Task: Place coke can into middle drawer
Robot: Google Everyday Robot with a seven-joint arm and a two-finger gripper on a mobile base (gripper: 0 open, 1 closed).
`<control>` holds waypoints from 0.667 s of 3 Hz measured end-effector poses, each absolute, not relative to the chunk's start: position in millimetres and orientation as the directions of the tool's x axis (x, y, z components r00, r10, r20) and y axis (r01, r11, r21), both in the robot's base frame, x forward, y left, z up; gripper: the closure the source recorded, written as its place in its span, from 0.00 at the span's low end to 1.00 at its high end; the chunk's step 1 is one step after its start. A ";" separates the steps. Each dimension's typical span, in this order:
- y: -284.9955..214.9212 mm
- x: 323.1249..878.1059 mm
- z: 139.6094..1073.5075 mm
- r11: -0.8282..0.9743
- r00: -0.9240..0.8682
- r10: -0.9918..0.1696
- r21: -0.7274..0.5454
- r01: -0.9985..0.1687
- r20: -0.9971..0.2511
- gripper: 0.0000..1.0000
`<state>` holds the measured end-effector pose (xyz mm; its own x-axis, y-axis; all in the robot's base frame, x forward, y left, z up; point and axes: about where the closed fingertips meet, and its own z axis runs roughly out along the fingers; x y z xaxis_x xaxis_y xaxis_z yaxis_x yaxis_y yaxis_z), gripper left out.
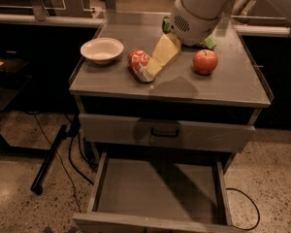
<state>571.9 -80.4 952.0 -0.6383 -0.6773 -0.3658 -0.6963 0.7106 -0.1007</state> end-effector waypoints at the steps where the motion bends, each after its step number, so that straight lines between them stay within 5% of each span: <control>1: -64.5 594.4 952.6 0.742 -0.666 -0.643 -0.090 -0.665 -0.378 0.00; 2: -61.8 596.3 953.4 0.744 -0.668 -0.639 -0.088 -0.662 -0.381 0.00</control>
Offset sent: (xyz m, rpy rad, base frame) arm 0.0215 0.0153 0.0006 0.0157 -0.0019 -0.0415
